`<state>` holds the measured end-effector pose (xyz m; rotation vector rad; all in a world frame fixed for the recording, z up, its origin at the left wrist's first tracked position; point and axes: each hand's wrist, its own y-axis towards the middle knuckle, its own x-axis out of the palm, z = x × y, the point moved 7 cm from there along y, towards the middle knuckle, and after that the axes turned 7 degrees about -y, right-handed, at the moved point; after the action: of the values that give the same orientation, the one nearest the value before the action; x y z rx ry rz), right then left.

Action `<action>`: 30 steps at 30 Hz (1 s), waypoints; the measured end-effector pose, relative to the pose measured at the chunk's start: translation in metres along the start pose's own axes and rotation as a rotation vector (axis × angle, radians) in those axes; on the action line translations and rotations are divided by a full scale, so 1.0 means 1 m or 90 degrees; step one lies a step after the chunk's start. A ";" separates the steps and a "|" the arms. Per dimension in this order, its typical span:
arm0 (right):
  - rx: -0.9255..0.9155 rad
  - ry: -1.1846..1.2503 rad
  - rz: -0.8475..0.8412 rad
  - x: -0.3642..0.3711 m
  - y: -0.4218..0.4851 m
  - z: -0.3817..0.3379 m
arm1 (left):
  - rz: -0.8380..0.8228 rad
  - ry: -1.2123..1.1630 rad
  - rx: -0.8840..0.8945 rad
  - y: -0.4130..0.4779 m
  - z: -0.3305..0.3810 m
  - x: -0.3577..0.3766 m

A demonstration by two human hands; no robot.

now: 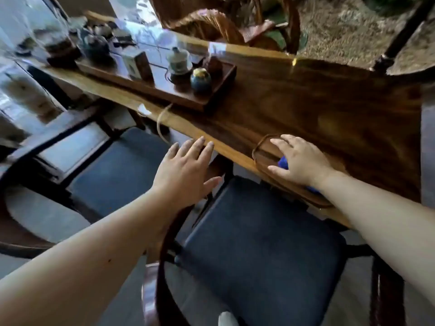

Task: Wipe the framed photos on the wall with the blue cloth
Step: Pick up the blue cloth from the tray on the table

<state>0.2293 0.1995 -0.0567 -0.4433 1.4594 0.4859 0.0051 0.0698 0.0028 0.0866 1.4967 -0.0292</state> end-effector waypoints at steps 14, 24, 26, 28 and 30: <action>0.128 -0.010 -0.053 0.086 -0.020 0.051 | -0.071 -0.039 0.022 0.012 0.023 0.082; -0.076 0.131 0.033 -0.014 0.024 -0.109 | -0.041 0.005 -0.115 -0.060 -0.055 0.007; -0.145 0.144 0.059 -0.044 0.031 -0.162 | -0.008 0.013 -0.165 -0.091 -0.082 -0.023; -0.192 0.149 0.093 -0.069 0.034 -0.200 | 0.017 0.011 -0.187 -0.113 -0.099 -0.047; -0.244 0.166 0.134 -0.098 0.032 -0.243 | 0.052 0.016 -0.215 -0.145 -0.121 -0.081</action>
<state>0.0058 0.0854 0.0260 -0.6794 1.6780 0.9119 -0.1316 -0.0679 0.0690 -0.1251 1.5035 0.2900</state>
